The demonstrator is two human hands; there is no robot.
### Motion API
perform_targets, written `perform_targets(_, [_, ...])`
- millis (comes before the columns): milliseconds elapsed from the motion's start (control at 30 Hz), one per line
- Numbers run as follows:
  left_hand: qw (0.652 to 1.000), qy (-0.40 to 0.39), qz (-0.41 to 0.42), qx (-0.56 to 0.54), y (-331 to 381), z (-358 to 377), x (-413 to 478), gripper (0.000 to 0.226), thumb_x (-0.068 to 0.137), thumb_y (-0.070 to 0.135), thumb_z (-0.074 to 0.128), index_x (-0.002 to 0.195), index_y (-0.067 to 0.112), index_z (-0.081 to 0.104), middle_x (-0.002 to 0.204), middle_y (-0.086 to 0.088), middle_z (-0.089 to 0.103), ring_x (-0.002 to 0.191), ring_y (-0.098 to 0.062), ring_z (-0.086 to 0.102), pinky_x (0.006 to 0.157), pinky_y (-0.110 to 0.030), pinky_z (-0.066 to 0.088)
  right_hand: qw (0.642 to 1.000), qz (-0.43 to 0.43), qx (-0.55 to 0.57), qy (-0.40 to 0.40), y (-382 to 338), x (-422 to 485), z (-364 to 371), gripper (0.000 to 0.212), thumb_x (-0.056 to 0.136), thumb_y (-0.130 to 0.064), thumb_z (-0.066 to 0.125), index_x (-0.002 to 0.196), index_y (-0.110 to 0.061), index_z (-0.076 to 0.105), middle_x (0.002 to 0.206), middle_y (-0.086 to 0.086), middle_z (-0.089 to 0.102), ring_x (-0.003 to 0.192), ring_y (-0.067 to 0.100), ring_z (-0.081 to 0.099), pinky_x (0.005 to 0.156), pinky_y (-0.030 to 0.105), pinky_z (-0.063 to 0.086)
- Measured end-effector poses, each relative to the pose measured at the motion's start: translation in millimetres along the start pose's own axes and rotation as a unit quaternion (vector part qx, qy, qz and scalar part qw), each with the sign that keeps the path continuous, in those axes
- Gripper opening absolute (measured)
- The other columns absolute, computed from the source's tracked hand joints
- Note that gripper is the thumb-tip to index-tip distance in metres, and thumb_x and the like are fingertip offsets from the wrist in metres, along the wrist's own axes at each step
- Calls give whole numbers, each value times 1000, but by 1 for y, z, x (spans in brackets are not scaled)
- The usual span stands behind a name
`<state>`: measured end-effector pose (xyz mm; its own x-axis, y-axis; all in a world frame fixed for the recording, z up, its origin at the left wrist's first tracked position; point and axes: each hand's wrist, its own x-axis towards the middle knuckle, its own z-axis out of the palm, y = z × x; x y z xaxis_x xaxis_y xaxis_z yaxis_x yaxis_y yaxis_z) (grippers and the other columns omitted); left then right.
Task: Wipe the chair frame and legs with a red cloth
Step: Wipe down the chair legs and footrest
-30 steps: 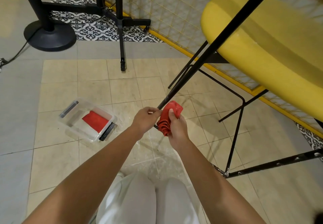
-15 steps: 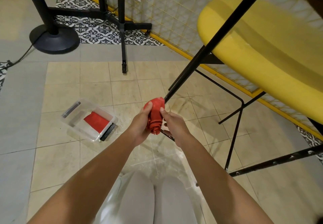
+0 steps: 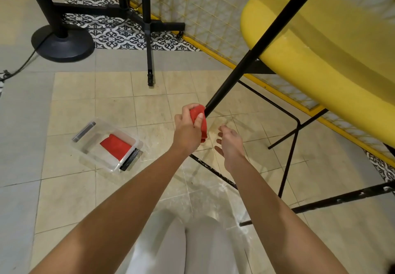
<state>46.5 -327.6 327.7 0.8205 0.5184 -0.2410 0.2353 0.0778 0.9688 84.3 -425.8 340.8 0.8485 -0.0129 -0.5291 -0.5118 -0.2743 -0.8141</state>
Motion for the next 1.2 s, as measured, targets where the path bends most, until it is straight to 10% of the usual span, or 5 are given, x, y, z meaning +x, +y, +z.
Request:
perform_targets(233, [998,-13,-53,35,-13,-12,9,25,99,30,41,123,26,46,118,-13,41,80,-32,63,37,-18,44,999,-14,19,-36,-1,-2,15,39,96,-38,44,124,-14,58,119,1,58,111,18,54,98,38,46])
perform_targets(467, [1000,9,-4,9,-28,-5,10,22,98,25,46,120,27,48,119,-12,45,94,-28,60,54,-30,58,997,-12,43,-58,4,7,29,47,99,-46,32,121,-17,61,122,2,60,111,17,55,95,36,46])
perform_targets(833, [993,-56,-93,40,-61,-27,28,21,99,30,43,119,22,47,105,-19,57,57,-26,63,35,-24,45,997,20,36,-62,27,21,38,50,100,-48,28,118,-17,62,119,3,59,108,18,55,87,31,45])
perform_targets(1000, [997,-23,-70,-14,-49,-35,30,15,99,30,44,113,28,49,92,3,57,60,-11,60,67,-45,55,998,4,33,-56,27,28,35,52,101,-46,26,125,-14,60,120,2,58,107,16,53,86,30,43])
perform_targets(1200, [994,-70,-80,17,-63,-28,30,23,98,35,44,118,28,52,104,-10,61,68,-23,61,38,-21,42,998,-6,20,-67,32,27,39,52,100,-47,24,118,-16,62,120,3,60,109,17,55,89,30,45])
